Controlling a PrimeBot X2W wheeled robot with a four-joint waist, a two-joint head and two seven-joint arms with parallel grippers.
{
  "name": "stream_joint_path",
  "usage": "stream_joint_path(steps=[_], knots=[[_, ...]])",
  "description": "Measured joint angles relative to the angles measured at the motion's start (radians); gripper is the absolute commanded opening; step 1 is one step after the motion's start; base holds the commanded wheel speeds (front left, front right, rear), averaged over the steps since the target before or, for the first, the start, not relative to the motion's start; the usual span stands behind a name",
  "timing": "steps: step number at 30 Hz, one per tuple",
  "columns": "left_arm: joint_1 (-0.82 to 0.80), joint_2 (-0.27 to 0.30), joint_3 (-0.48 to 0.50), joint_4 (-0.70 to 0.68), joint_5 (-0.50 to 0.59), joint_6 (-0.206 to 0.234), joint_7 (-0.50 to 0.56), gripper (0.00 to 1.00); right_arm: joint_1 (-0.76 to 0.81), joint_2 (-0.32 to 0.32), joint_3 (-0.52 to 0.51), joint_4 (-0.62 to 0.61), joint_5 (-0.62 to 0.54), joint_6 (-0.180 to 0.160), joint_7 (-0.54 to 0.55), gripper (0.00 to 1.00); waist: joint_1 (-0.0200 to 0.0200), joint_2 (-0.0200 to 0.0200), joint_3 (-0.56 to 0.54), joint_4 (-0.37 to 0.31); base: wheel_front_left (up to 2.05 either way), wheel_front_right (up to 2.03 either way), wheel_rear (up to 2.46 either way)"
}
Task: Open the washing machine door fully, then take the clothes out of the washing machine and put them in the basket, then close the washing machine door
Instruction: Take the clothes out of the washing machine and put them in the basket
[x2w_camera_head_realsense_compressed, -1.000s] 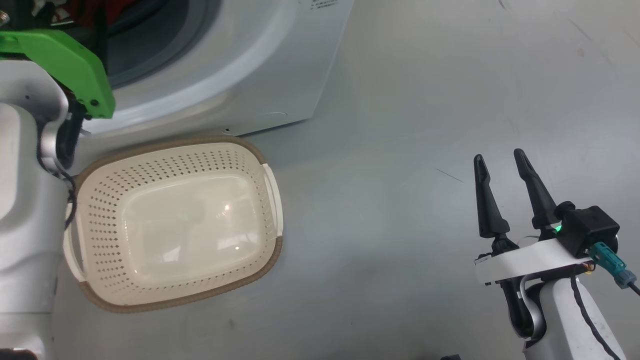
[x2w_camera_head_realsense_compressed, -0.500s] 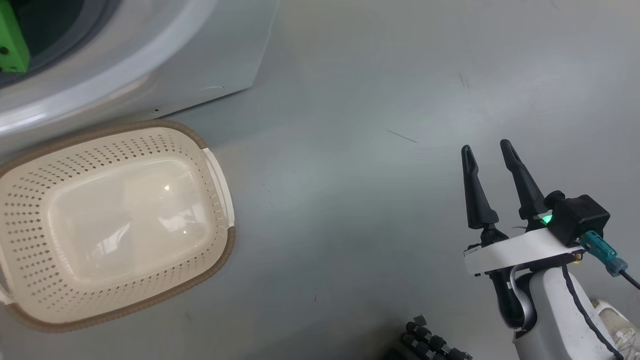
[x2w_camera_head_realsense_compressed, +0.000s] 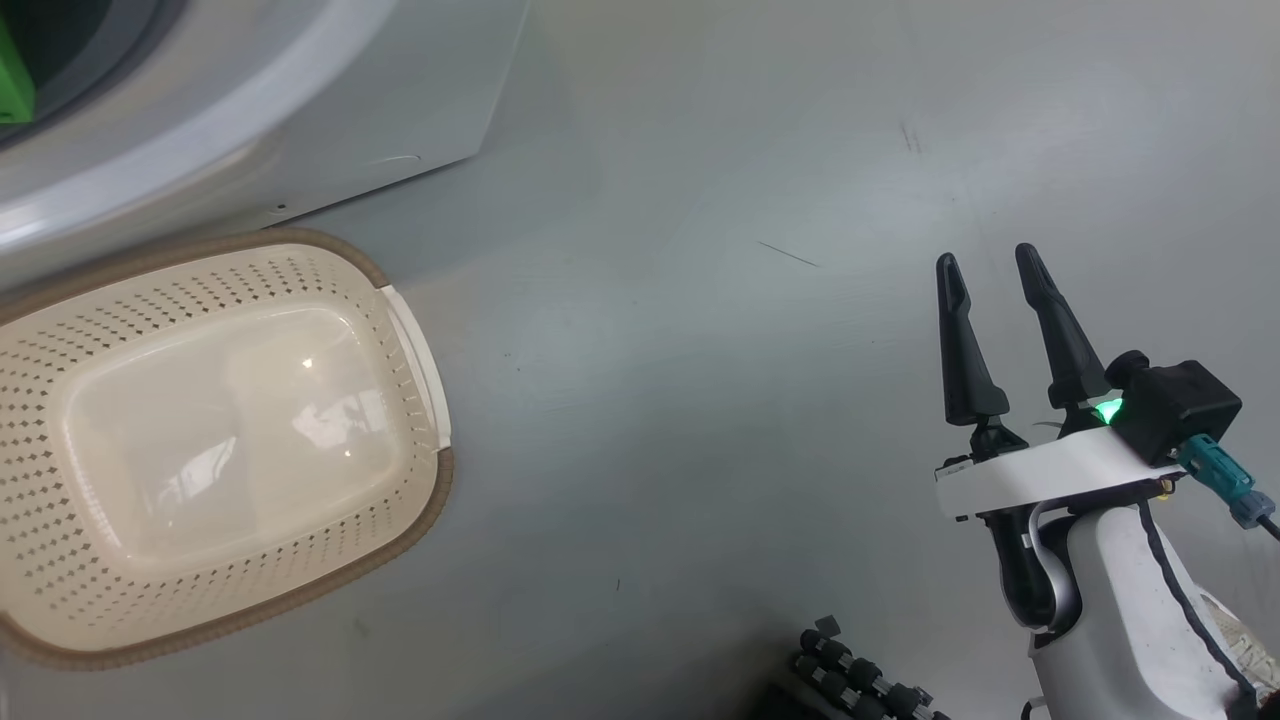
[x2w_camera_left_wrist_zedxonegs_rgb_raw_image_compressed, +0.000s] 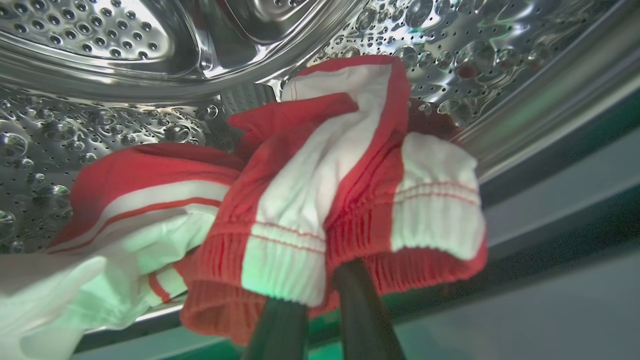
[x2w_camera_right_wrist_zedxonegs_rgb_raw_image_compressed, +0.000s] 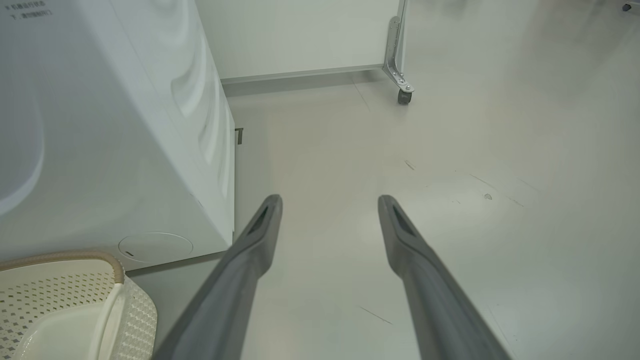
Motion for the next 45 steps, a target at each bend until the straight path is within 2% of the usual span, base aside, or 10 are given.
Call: stream_joint_path(steps=[6, 17, 25, 36, 45], knots=[[-0.009, -0.036, -0.008, 0.022, -0.001, -0.002, -0.039, 0.00, -0.002, 0.000, -0.016, -0.003, 0.004, -0.008, -0.004, 1.00, 0.0000, 0.0000, -0.009, 0.023, 0.00, 0.00, 0.00], [0.011, -0.077, 0.017, 0.028, -0.033, -0.020, -0.200, 0.00, -0.004, -0.001, -0.046, -0.008, -0.010, -0.008, -0.005, 1.00, 0.0000, 0.0000, -0.037, 0.081, 0.00, 0.00, 0.00], [0.099, -0.115, 0.024, -0.010, -0.043, -0.032, -0.347, 0.00, -0.004, -0.001, -0.067, -0.008, -0.024, -0.009, -0.005, 1.00, -0.0001, 0.0000, -0.075, 0.127, 0.00, 0.00, 0.00], [0.288, -0.213, 0.030, -0.088, -0.083, -0.044, -0.566, 0.00, 0.006, -0.010, -0.106, -0.008, -0.045, -0.010, -0.005, 1.00, -0.0001, 0.0000, -0.146, 0.208, 0.00, 0.00, 0.00], [0.444, -0.243, 0.057, -0.183, -0.083, -0.018, -0.580, 0.00, 0.056, -0.012, -0.128, 0.009, -0.054, -0.010, -0.005, 1.00, -0.0001, 0.0000, -0.235, 0.263, 0.00, 0.00, 0.00]])
